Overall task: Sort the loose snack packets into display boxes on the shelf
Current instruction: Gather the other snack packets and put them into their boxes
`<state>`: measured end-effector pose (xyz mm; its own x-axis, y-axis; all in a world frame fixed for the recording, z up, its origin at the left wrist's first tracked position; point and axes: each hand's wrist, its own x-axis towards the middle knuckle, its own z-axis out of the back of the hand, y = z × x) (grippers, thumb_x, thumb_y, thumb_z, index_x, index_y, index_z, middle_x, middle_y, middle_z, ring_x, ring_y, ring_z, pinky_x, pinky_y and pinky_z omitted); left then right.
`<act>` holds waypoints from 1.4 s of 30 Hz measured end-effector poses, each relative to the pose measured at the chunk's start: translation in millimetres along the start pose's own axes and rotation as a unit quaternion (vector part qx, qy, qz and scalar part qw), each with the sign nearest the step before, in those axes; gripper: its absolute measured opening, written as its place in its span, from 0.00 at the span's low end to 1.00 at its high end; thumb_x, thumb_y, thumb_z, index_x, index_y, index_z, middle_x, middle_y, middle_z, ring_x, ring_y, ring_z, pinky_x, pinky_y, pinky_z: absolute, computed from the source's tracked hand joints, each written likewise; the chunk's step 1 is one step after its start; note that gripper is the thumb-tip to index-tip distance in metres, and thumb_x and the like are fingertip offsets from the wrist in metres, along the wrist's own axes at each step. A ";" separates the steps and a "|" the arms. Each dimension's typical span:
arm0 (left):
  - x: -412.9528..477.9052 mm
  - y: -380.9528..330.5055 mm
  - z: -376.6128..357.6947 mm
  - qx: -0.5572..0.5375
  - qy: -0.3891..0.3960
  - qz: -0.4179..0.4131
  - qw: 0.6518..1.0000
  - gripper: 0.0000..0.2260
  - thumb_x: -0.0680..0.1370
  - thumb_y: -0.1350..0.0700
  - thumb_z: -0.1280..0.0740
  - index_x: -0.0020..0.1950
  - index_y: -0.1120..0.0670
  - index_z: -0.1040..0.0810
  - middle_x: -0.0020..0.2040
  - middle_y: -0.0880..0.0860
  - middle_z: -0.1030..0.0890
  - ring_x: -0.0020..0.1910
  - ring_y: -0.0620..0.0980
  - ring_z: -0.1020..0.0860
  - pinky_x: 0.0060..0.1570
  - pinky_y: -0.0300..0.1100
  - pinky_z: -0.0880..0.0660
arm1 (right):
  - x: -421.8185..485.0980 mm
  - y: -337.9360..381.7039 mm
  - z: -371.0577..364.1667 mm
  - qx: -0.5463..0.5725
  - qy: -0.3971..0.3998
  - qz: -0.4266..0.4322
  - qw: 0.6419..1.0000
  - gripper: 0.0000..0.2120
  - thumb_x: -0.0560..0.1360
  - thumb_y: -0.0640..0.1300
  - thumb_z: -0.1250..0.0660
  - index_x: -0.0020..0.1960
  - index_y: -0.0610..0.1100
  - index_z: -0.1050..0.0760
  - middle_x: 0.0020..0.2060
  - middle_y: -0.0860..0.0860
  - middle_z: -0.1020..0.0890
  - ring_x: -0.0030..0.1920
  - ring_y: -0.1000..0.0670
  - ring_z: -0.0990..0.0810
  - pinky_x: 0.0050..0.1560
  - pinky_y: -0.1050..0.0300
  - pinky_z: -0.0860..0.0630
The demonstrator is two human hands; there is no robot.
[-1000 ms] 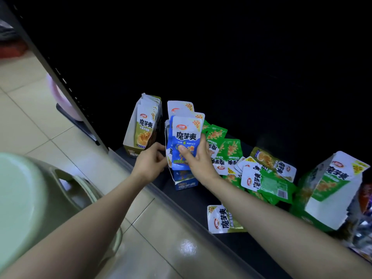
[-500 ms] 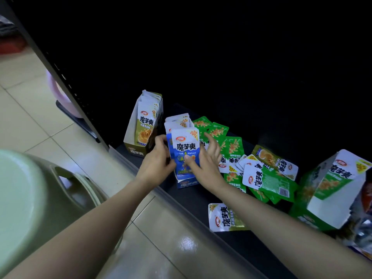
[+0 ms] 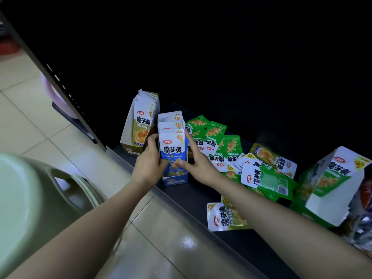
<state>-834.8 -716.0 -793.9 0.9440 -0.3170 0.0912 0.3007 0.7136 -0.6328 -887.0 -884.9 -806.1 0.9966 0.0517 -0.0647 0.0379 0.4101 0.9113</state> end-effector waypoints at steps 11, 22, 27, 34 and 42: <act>-0.4 4.5 8.9 0.083 -0.142 0.003 0.986 0.18 0.74 0.64 0.36 0.64 0.63 0.31 0.56 0.61 0.29 0.48 0.63 0.25 0.40 0.50 0.31 | 31.7 1.3 -7.7 0.121 0.067 -0.009 0.990 0.32 0.82 0.44 0.40 0.76 0.66 0.52 0.74 0.55 0.34 0.69 0.52 0.30 0.66 0.52 0.29; 30.0 -80.8 -77.6 0.120 0.111 -0.180 0.970 0.16 0.80 0.55 0.40 0.66 0.57 0.27 0.67 0.59 0.29 0.68 0.59 0.33 0.63 0.51 0.34 | -24.0 -64.4 87.9 -0.264 -0.145 -0.093 0.949 0.25 0.76 0.38 0.36 0.73 0.47 0.33 0.73 0.46 0.33 0.73 0.42 0.37 0.71 0.47 0.39; 59.7 -67.2 -118.9 0.231 0.216 -0.026 0.948 0.27 0.84 0.46 0.48 0.80 0.49 0.55 0.80 0.58 0.60 0.78 0.59 0.61 0.76 0.53 0.57 | -54.1 -86.4 100.1 -0.368 0.019 -0.167 0.915 0.31 0.82 0.56 0.44 0.80 0.53 0.54 0.79 0.51 0.57 0.79 0.48 0.59 0.75 0.48 0.60; 40.7 -68.3 -132.1 0.273 0.122 -0.095 0.950 0.23 0.80 0.43 0.53 0.68 0.51 0.29 0.65 0.60 0.29 0.60 0.62 0.31 0.58 0.54 0.36 | -49.8 -98.8 104.5 -0.351 -0.094 -0.106 0.926 0.18 0.79 0.53 0.38 0.67 0.50 0.28 0.66 0.51 0.30 0.69 0.48 0.36 0.66 0.54 0.47; 66.9 -51.2 -133.8 0.217 0.177 -0.014 0.960 0.26 0.83 0.41 0.51 0.80 0.44 0.50 0.80 0.58 0.57 0.78 0.61 0.59 0.75 0.57 0.59 | -42.7 -108.2 93.6 -0.381 -0.076 -0.074 0.919 0.27 0.80 0.57 0.42 0.77 0.52 0.41 0.77 0.53 0.43 0.76 0.50 0.46 0.70 0.55 0.51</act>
<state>-805.2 -857.4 -858.3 0.8528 -0.4768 -0.2129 0.4255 0.8709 -0.2460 -926.7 -1016.7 -863.8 0.9857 -0.1595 -0.0543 0.1684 0.9234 0.3448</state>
